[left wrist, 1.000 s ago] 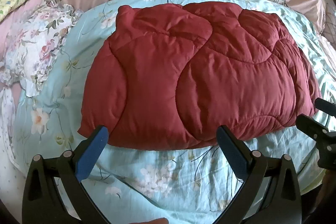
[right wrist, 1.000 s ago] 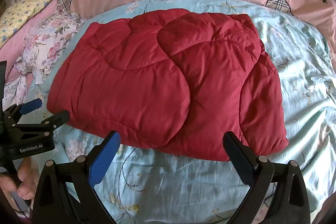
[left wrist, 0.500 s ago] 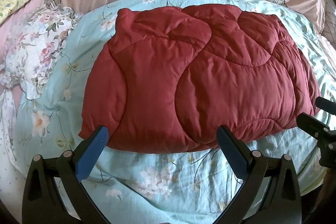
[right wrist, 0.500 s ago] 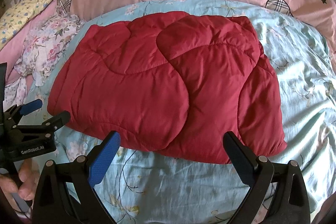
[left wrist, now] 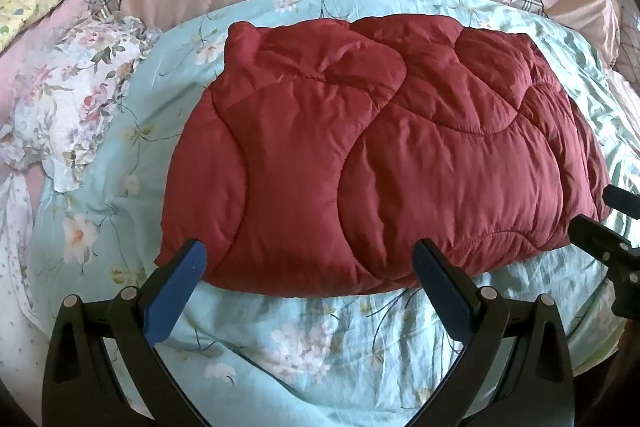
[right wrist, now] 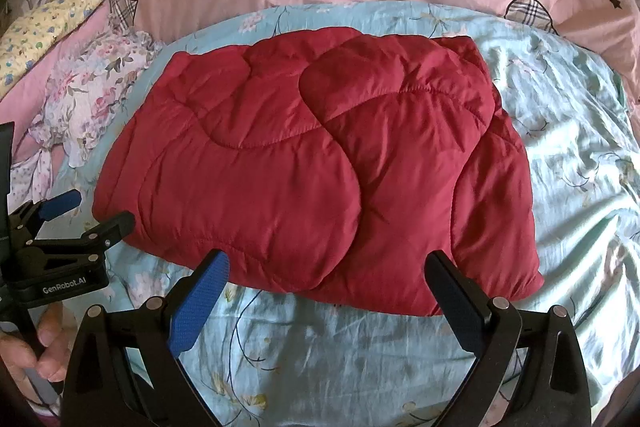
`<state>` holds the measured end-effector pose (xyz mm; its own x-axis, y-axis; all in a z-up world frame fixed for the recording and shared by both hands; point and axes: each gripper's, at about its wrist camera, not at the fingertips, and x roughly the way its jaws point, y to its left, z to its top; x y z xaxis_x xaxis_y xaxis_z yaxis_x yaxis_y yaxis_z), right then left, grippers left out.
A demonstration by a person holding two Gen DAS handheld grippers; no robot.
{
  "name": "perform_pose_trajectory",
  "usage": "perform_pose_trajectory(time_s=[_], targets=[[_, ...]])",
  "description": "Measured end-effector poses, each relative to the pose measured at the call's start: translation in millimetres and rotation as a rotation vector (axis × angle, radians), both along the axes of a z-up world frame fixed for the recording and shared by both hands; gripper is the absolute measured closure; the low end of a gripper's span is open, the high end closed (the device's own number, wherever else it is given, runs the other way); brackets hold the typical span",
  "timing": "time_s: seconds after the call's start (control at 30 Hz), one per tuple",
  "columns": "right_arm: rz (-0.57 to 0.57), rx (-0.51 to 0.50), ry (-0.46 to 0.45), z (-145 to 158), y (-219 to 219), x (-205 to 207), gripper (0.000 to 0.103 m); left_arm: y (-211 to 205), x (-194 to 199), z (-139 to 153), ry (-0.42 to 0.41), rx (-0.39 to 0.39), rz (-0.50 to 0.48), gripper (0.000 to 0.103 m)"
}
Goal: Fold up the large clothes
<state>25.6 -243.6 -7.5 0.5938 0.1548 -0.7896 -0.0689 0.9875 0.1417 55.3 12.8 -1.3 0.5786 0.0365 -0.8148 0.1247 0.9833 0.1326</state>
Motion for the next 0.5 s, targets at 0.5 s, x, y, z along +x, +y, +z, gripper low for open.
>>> perform_pose_trajectory(time_s=[0.5], targets=[[0.0,0.003,-0.001,1.3,-0.5,-0.2,0.004,1.5,-0.7,1.7,-0.004,-0.013,-0.002,0.0]])
